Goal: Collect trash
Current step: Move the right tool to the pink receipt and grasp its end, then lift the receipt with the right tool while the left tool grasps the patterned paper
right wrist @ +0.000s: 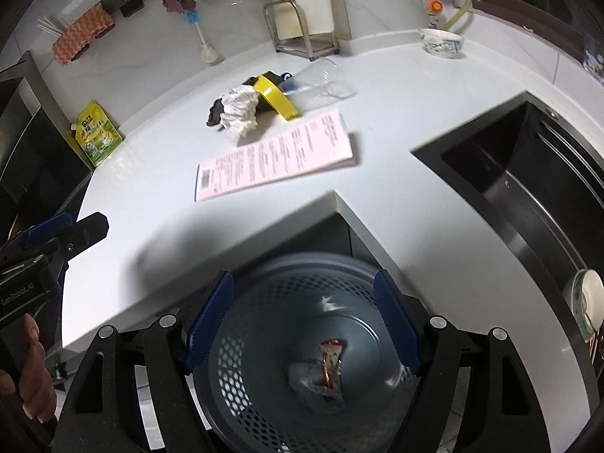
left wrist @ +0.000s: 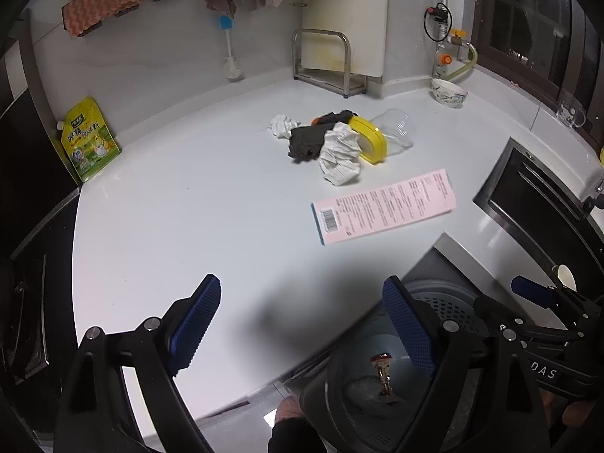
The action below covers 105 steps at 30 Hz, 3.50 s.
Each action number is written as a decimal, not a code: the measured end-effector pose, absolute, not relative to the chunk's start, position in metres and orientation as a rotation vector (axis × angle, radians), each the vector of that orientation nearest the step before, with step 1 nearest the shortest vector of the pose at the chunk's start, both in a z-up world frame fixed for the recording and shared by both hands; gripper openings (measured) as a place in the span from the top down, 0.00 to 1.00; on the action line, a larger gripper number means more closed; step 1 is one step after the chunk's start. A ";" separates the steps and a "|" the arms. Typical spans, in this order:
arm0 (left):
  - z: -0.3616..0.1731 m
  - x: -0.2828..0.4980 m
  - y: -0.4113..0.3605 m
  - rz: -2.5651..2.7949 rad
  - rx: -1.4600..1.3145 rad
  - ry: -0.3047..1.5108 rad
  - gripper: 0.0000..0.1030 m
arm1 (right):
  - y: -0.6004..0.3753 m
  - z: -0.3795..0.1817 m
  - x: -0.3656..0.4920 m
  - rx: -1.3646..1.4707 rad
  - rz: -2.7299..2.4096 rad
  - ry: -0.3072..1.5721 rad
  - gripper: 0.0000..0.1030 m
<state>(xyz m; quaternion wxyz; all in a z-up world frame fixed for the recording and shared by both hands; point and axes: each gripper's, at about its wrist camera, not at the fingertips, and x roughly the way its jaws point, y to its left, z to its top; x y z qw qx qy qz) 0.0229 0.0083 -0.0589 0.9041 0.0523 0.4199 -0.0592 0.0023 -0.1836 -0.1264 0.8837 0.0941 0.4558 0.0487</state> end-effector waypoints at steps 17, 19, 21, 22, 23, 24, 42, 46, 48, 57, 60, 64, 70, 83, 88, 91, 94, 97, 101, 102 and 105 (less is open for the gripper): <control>-0.057 0.102 0.040 -0.200 0.137 0.858 0.15 | -0.158 -0.126 0.062 0.256 -0.023 0.945 0.29; -0.059 0.110 0.040 -0.216 0.142 0.863 0.15 | -0.157 -0.128 0.067 0.275 -0.042 0.945 0.28; -0.061 0.117 0.040 -0.236 0.152 0.864 0.15 | -0.155 -0.131 0.074 0.291 -0.061 0.946 0.28; -0.062 0.120 0.040 -0.244 0.158 0.864 0.15 | -0.154 -0.132 0.078 0.299 -0.068 0.948 0.29; -0.063 0.124 0.040 -0.254 0.166 0.861 0.15 | -0.153 -0.134 0.080 0.306 -0.074 0.952 0.29; -0.064 0.127 0.041 -0.263 0.171 0.859 0.15 | -0.151 -0.137 0.084 0.315 -0.080 0.958 0.29; -0.074 0.169 0.048 -0.376 0.204 0.856 0.15 | -0.136 -0.162 0.115 0.435 -0.151 0.979 0.27; -0.077 0.172 0.048 -0.384 0.205 0.862 0.15 | -0.139 -0.163 0.121 0.452 -0.158 0.966 0.27; -0.079 0.174 0.046 -0.388 0.209 0.865 0.15 | -0.142 -0.163 0.123 0.467 -0.163 0.961 0.27; -0.080 0.177 0.043 -0.394 0.216 0.868 0.15 | -0.144 -0.162 0.142 0.492 -0.177 0.961 0.27; -0.080 0.180 0.043 -0.394 0.216 0.866 0.15 | -0.145 -0.161 0.149 0.499 -0.186 0.965 0.27; -0.080 0.184 0.043 -0.398 0.215 0.877 0.15 | -0.144 -0.161 0.158 0.509 -0.195 0.971 0.27; -0.081 0.188 0.050 -0.387 0.207 0.873 0.15 | -0.136 -0.160 0.171 0.487 -0.237 0.983 0.27; -0.081 0.197 0.062 -0.350 0.189 0.869 0.15 | -0.110 -0.165 0.189 0.270 -0.344 1.016 0.24; -0.083 0.199 0.060 -0.356 0.183 0.873 0.15 | -0.118 -0.164 0.183 0.221 -0.335 1.000 0.44; -0.085 0.199 0.053 -0.373 0.180 0.872 0.15 | -0.122 -0.162 0.181 0.211 -0.302 0.992 0.65; -0.086 0.198 0.044 -0.389 0.180 0.866 0.15 | -0.127 -0.161 0.177 0.216 -0.266 0.984 0.75; -0.086 0.197 0.034 -0.409 0.177 0.856 0.15 | -0.133 -0.161 0.174 0.227 -0.242 0.972 0.82; -0.089 0.197 0.017 -0.437 0.170 0.846 0.15 | -0.142 -0.160 0.168 0.232 -0.223 0.954 0.86; -0.089 0.197 0.013 -0.442 0.171 0.842 0.15 | -0.143 -0.160 0.167 0.231 -0.221 0.950 0.87; -0.091 0.197 0.000 -0.460 0.172 0.830 0.15 | -0.151 -0.159 0.160 0.238 -0.223 0.938 0.88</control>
